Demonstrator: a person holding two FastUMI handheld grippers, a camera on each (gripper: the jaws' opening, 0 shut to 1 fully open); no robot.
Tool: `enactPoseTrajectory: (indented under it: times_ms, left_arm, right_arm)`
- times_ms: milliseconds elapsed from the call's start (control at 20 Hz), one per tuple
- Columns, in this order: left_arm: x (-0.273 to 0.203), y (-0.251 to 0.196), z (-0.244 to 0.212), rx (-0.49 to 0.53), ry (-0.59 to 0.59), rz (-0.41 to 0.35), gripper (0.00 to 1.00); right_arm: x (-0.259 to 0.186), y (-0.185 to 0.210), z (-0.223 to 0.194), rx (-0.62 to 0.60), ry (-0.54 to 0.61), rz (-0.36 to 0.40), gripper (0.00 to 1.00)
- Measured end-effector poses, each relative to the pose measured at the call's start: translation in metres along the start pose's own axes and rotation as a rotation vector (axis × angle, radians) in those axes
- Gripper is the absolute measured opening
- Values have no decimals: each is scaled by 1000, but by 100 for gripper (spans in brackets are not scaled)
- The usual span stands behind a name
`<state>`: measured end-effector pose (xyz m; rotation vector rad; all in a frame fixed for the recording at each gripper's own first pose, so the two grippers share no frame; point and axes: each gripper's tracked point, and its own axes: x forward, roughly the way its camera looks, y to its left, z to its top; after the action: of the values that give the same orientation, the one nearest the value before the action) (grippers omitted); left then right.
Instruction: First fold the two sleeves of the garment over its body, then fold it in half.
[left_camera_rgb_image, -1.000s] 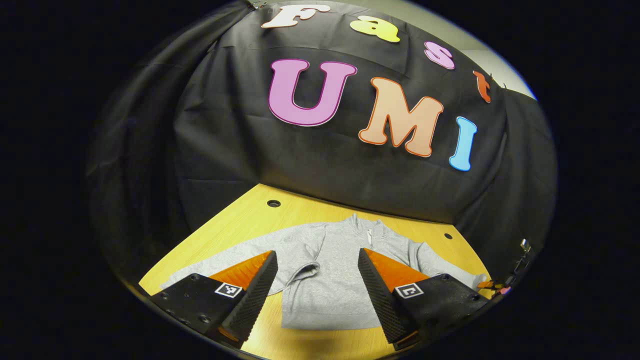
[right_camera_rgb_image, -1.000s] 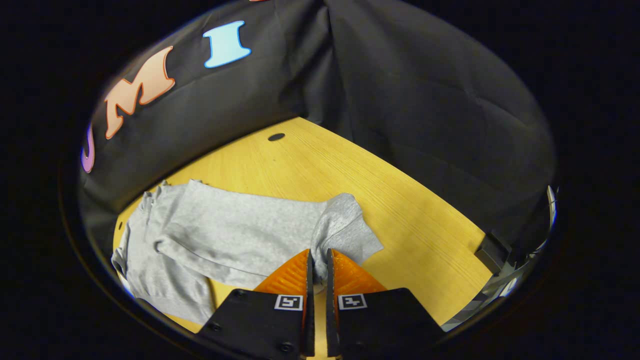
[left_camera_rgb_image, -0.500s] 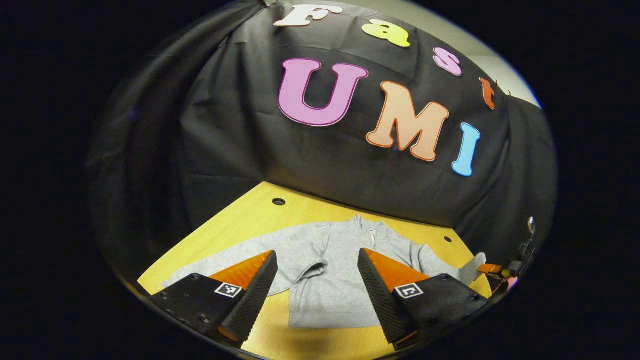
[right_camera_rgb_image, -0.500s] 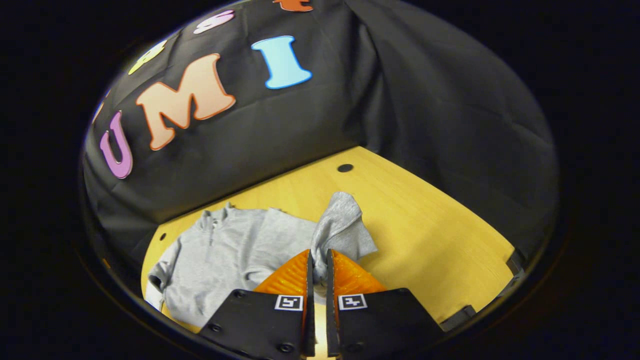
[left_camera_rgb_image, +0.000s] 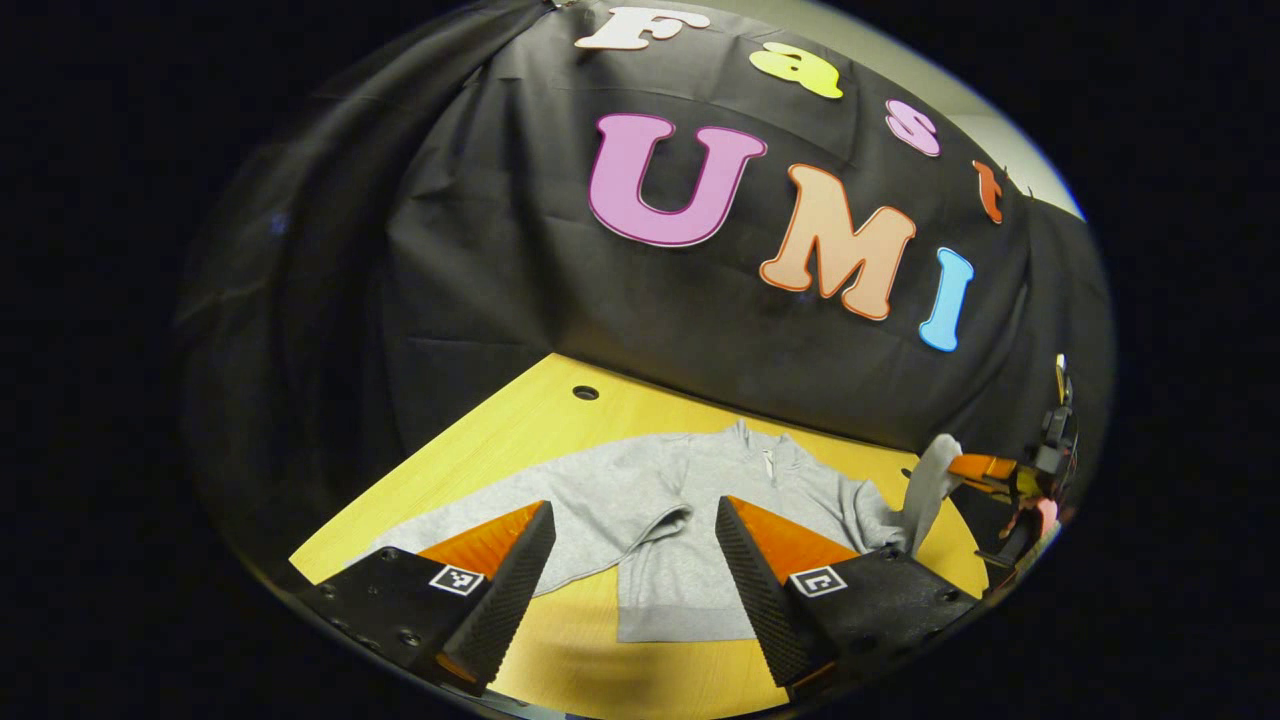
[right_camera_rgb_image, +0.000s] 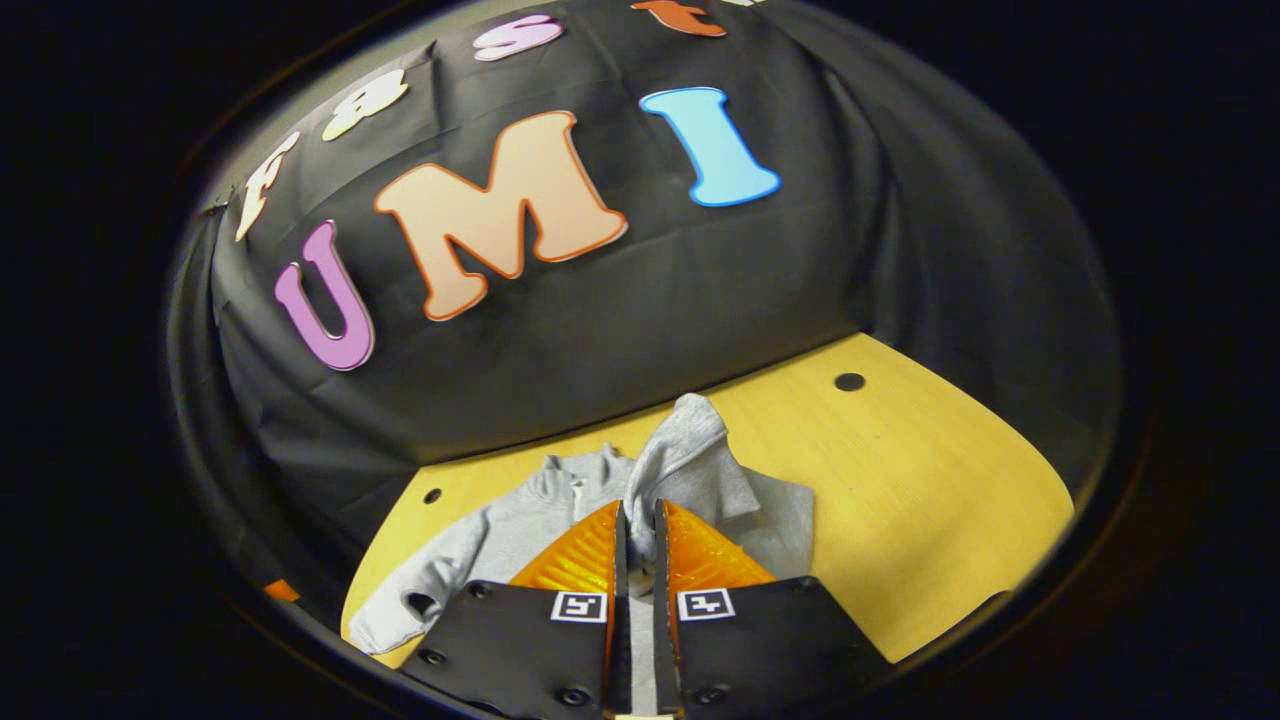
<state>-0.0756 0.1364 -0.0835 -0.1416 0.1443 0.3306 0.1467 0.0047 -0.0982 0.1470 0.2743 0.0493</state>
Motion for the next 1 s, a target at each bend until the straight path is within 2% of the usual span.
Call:
enactPoseTrajectory:
  times_ms: [350,600,800,1000]
  left_arm:
    - [-15,54,-16,-45,24,81,94]
    - [-25,91,-28,-63,45,131,94]
    - [-29,118,-47,-50,69,165,94]
    - [-28,142,-71,-41,120,202,95]
  right_arm:
    - [31,124,-12,-39,24,191,11]
    - [60,219,-43,-36,54,345,10]
    - [90,254,-87,-53,116,346,11]
    - [119,263,-137,-93,186,313,11]
